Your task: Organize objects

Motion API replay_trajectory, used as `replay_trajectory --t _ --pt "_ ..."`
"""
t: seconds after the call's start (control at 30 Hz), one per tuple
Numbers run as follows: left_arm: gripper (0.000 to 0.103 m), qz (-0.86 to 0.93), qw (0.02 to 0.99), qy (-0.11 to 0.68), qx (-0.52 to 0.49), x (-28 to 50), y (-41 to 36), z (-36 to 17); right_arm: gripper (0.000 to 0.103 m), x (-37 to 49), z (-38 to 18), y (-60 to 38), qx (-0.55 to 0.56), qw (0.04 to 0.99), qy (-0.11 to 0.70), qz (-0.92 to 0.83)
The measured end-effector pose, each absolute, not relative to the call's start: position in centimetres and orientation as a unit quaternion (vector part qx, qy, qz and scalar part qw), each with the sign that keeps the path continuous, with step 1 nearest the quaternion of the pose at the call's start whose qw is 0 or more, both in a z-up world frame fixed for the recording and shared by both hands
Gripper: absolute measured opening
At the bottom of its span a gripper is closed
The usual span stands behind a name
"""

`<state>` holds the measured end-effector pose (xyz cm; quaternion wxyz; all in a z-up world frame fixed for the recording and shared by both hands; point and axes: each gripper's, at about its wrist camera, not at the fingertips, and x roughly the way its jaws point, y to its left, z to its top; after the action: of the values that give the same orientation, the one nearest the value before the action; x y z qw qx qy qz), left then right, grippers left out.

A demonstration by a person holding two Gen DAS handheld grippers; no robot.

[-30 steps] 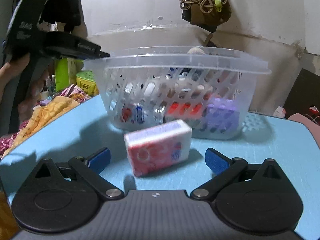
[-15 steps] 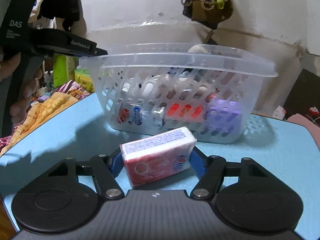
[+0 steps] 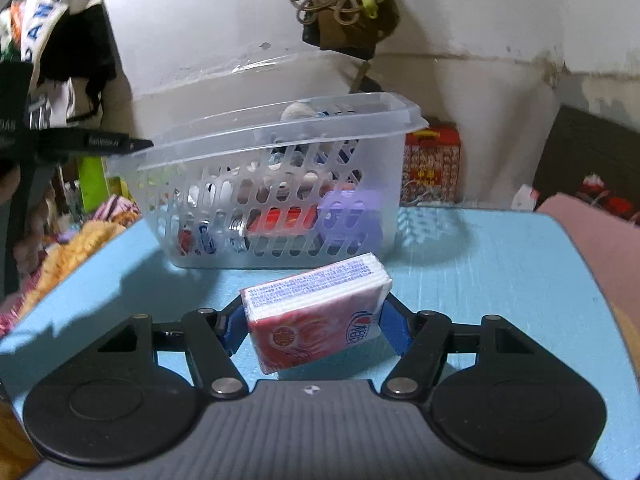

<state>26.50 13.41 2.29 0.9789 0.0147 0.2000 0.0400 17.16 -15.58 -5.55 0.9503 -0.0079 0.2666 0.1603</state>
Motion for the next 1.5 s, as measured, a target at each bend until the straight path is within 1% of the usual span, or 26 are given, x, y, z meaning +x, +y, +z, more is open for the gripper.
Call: replay_trajectory --t 0.13,0.23,0.33,0.47,0.57,0.73,0.8,0.87,0.9,0.93,1.0,1.07,1.2,1.5 --pt "0.026 0.039 0.979 0.200 0.014 26.5 13.4 2.3 0.070 16.4 -4.6 -15.7 0.002 0.953 0.251 0.168" --pt "0.026 0.039 0.979 0.200 0.014 26.5 13.4 2.3 0.070 15.5 -1.8 -16.0 0.025 0.956 0.219 0.196" --pt "0.026 0.039 0.979 0.200 0.014 26.4 13.3 2.3 0.070 15.7 1.0 -15.0 0.019 0.959 0.183 0.216" --pt "0.026 0.039 0.979 0.200 0.014 26.5 13.4 2.3 0.070 18.7 4.9 -11.4 0.000 0.961 0.143 0.237" --pt "0.026 0.039 0.979 0.201 0.014 26.6 13.3 2.2 0.070 23.0 6.4 -7.8 -0.040 0.956 0.165 0.238" --pt "0.027 0.037 0.979 0.202 0.014 26.5 13.3 2.2 0.070 29.2 6.0 -3.7 -0.055 0.944 0.212 0.246" --pt "0.027 0.037 0.978 0.203 0.014 26.6 13.3 2.2 0.074 29.8 5.4 -3.3 -0.054 0.948 0.203 0.241" --pt "0.026 0.039 0.978 0.202 0.014 26.5 13.3 2.1 0.098 30.9 4.7 -2.8 -0.065 0.944 0.220 0.236" --pt "0.027 0.038 0.979 0.202 0.014 26.5 13.3 2.1 0.102 30.8 4.5 -2.7 -0.071 0.949 0.220 0.212" --pt "0.027 0.037 0.979 0.202 0.014 26.5 13.4 2.1 0.103 30.4 4.2 -3.0 -0.075 0.956 0.211 0.190" --pt "0.027 0.034 0.979 0.201 0.013 26.4 13.5 2.1 0.103 29.4 4.1 -4.3 -0.064 0.959 0.202 0.187" --pt "0.027 0.034 0.979 0.201 0.013 26.4 13.5 2.0 0.103 28.8 4.0 -6.2 -0.039 0.957 0.215 0.192" --pt "0.027 0.034 0.979 0.201 0.013 26.4 13.5 2.0 0.103 27.4 3.7 -9.3 -0.026 0.957 0.227 0.180" --pt "0.025 0.040 0.979 0.202 0.014 26.5 13.4 2.2 0.103 26.6 3.9 -13.5 0.009 0.962 0.213 0.171"
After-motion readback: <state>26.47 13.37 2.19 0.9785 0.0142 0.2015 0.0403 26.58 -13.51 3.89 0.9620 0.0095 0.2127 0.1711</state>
